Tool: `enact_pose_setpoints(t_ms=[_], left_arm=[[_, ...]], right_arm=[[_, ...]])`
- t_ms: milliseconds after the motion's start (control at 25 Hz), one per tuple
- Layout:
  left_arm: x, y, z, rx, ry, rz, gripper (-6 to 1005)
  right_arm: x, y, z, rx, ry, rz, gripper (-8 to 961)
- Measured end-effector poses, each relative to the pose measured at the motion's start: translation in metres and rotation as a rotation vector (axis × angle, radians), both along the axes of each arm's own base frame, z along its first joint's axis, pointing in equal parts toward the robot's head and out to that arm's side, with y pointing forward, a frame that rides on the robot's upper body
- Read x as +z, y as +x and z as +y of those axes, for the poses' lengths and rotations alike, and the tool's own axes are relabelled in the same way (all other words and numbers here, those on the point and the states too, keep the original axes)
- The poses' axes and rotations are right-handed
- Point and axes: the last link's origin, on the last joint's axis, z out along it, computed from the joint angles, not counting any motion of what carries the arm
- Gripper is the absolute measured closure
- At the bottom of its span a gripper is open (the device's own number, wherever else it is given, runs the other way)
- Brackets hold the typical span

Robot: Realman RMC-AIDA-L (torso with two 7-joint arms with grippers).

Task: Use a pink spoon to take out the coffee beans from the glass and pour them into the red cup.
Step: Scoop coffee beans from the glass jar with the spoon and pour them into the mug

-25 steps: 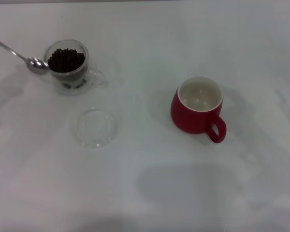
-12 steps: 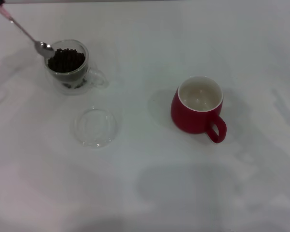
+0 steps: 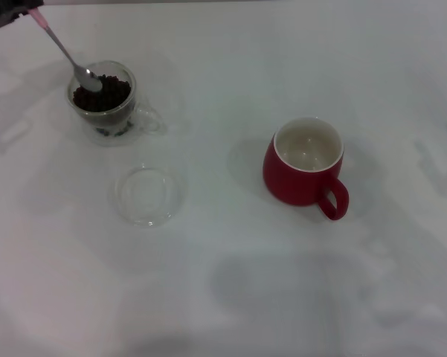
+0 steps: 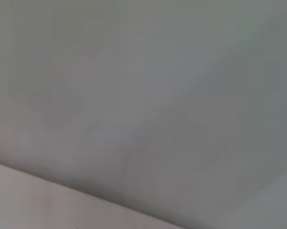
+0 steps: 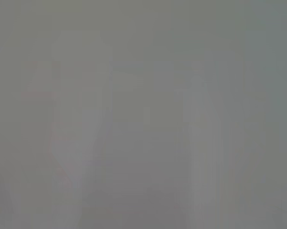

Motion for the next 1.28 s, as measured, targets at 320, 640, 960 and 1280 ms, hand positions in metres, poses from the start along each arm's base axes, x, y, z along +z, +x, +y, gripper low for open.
enact_pose_setpoints(t_ms=[320,640,960,1280], left_arm=[[-0.025,-0.001,-0.002,0.031,-0.034,0.044,870],[-0.038,-0.002,-0.009,0.059,-0.047,0.008,869],[-0.038,-0.016,-0.019,0.137,-0.011,-0.089,870],[-0.036,-0.036,-0.034,0.233,0.053,-0.196,869]], right_arm=[[0.0,0.001,-0.002,-0.006,-0.006,0.007,287],[0.002,0.003,-0.002,-0.008,-0.009,0.004,287],[0.001,0.003,-0.004,-0.012,-0.013,0.004,287],[0.0,0.004,-0.004,-0.017,-0.025,0.0,287]])
